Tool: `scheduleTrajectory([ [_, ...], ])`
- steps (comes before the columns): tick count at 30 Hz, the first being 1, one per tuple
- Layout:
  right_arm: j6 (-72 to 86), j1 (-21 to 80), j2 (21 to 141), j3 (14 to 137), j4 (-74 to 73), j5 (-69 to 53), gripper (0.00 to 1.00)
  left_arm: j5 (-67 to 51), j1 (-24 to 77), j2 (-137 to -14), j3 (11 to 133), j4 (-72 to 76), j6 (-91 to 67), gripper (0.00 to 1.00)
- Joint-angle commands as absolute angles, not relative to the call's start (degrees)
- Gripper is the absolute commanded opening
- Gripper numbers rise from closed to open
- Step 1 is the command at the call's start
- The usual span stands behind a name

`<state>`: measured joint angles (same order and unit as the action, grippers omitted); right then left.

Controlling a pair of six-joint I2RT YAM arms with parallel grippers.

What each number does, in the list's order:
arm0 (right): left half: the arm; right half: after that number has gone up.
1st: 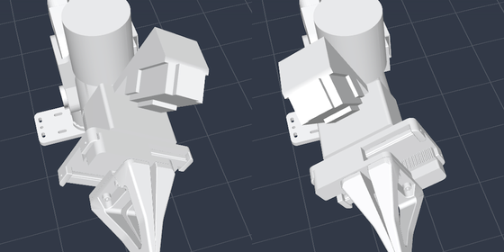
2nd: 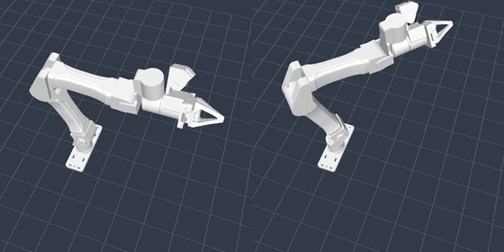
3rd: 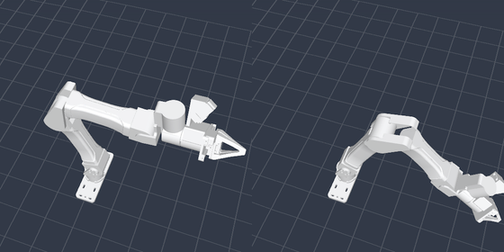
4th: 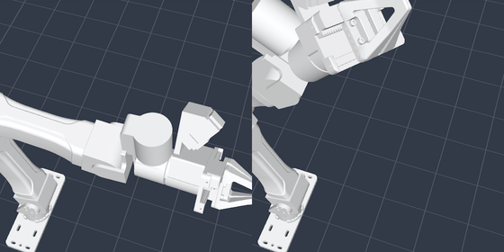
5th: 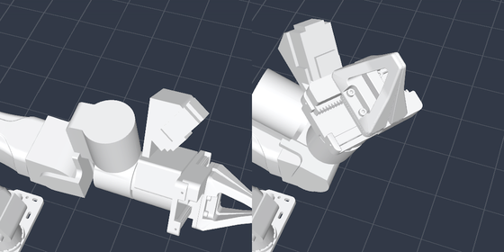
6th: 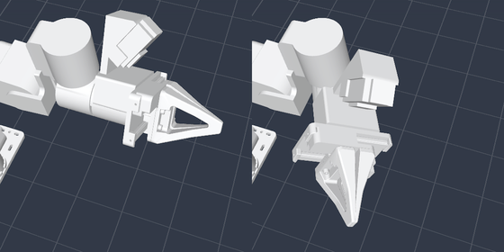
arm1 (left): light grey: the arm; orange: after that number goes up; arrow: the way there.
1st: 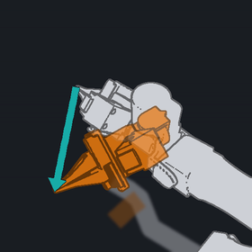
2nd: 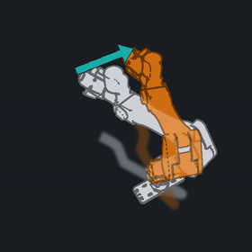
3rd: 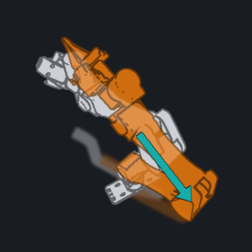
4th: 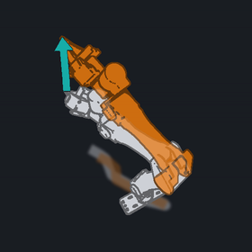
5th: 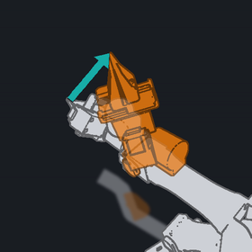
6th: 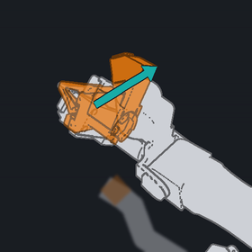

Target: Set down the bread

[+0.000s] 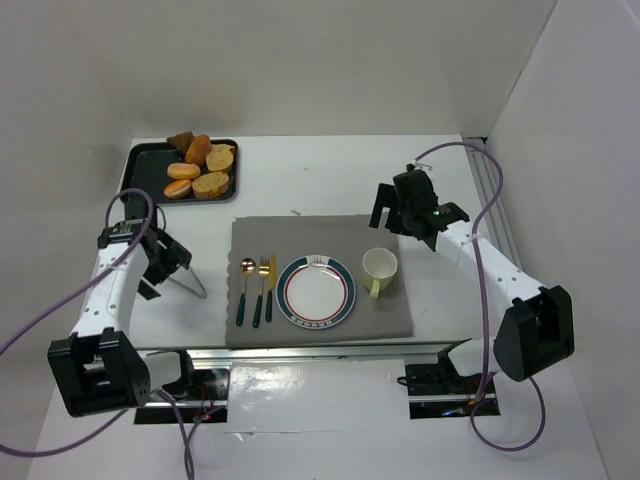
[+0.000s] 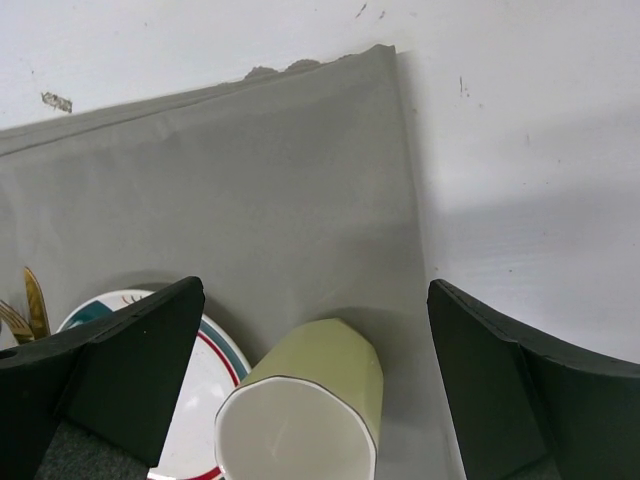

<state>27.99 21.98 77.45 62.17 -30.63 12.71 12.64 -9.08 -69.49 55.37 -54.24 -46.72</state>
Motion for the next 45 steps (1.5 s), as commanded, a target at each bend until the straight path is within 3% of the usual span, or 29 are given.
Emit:
scheduleTrajectory([
  [1, 26.81, 22.32, 77.70, 61.44, -27.34, 10.82, 1.00, 7.66, -15.10, -69.94, 53.09, -52.56, -45.44, 0.98],
  [18, 27.33, 22.32, 77.70, 59.85, -26.28, 7.65, 1.00, 5.98, -13.45, -84.02, 51.32, -39.11, -45.35, 1.00],
  [28, 27.33, 22.32, 77.70, 59.85, -26.28, 6.95, 1.00, 14.76, -11.60, -92.45, 58.00, -40.87, -49.39, 1.00],
  [38, 26.81, 22.32, 77.70, 59.33, -25.75, 6.94, 1.00, 18.72, -10.98, -99.66, 61.87, -40.87, -53.17, 0.85],
  [41, 26.81, 22.32, 77.70, 59.85, -25.75, 7.47, 1.00, 17.58, -10.99, -100.98, 61.87, -40.87, -53.17, 0.85],
  [45, 26.81, 22.32, 78.22, 59.85, -25.75, 7.47, 1.00, 16.96, -11.51, -101.78, 62.40, -39.55, -53.17, 0.94],
])
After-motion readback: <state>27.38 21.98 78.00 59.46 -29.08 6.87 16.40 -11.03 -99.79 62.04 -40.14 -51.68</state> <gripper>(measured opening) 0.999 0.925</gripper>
